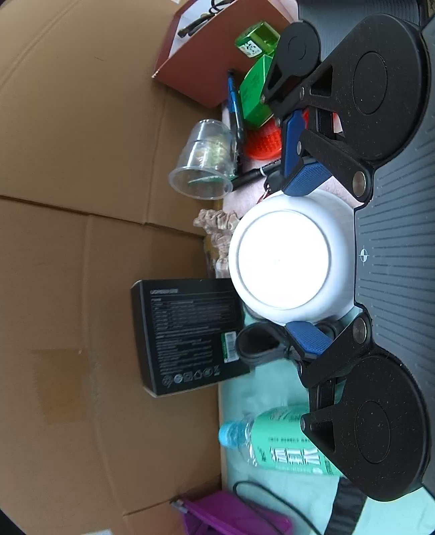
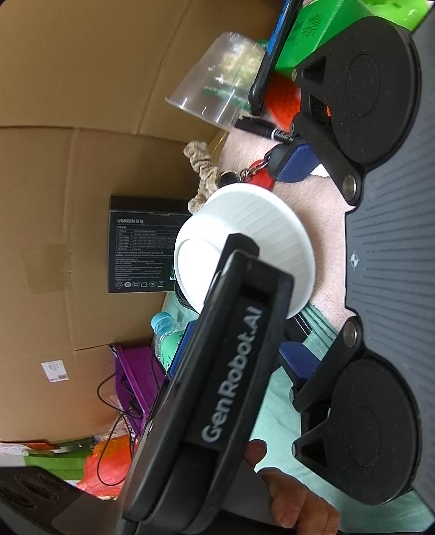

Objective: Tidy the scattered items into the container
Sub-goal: 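Grasp the white plastic bowl with the left gripper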

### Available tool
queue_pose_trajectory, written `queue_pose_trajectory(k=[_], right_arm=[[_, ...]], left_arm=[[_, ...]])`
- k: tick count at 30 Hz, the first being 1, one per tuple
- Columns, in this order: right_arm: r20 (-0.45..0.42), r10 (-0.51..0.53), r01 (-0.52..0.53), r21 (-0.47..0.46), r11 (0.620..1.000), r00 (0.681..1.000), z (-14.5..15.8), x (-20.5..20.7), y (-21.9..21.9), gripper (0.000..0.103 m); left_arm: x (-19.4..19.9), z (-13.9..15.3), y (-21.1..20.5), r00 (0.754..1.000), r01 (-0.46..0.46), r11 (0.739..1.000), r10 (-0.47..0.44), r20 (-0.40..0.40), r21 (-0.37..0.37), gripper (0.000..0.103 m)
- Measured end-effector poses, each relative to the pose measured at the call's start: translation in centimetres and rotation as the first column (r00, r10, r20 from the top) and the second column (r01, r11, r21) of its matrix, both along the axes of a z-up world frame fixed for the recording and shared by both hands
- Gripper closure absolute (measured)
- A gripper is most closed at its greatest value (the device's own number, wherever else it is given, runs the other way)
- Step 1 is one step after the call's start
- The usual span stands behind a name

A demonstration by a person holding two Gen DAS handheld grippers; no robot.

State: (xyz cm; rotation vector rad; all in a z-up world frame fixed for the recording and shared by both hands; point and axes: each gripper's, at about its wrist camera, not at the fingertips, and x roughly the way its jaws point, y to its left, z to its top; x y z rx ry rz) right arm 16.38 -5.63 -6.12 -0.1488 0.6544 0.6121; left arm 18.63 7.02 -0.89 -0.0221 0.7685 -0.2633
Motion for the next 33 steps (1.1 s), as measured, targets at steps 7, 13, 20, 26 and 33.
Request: queue_pose_trajectory(k=[7, 13, 20, 26, 33], right_arm=[[0.042, 0.017, -0.015, -0.061, 0.998, 0.999, -0.2, 0.3, 0.9, 0.021], [0.016, 0.007, -0.006, -0.042, 0.999, 1.0, 0.4, -1.1, -0.1, 0.027], [0.013, 0.047, -0.047, 0.0, 0.999, 0.999, 1.8, -4.9, -1.2, 0.037], [0.037, 0.046, -0.044, -0.051, 0.998, 0.998, 1.4, -7.8, -2.2, 0.029], [0.076, 0.027, -0.025, -0.034, 0.999, 0.997, 1.9, -4.6, -1.6, 0.013]], left_arm=[[-1.1, 0.6, -0.8, 1.0, 0.014, 0.999, -0.016, 0.025, 0.052, 0.022], [-3.0, 1.5, -1.8, 0.999, 0.024, 0.999, -0.026, 0.035, 0.04, 0.023], [-7.5, 1.3, -3.1, 0.992, 0.122, 0.988, -0.126, -0.029, -0.1, 0.035], [-8.3, 0.7, -1.3, 0.999, 0.012, 0.996, -0.015, -0.035, -0.084, 0.022], [-3.5, 1.5, 0.5, 1.0, -0.011, 0.997, 0.012, 0.006, -0.075, 0.015]])
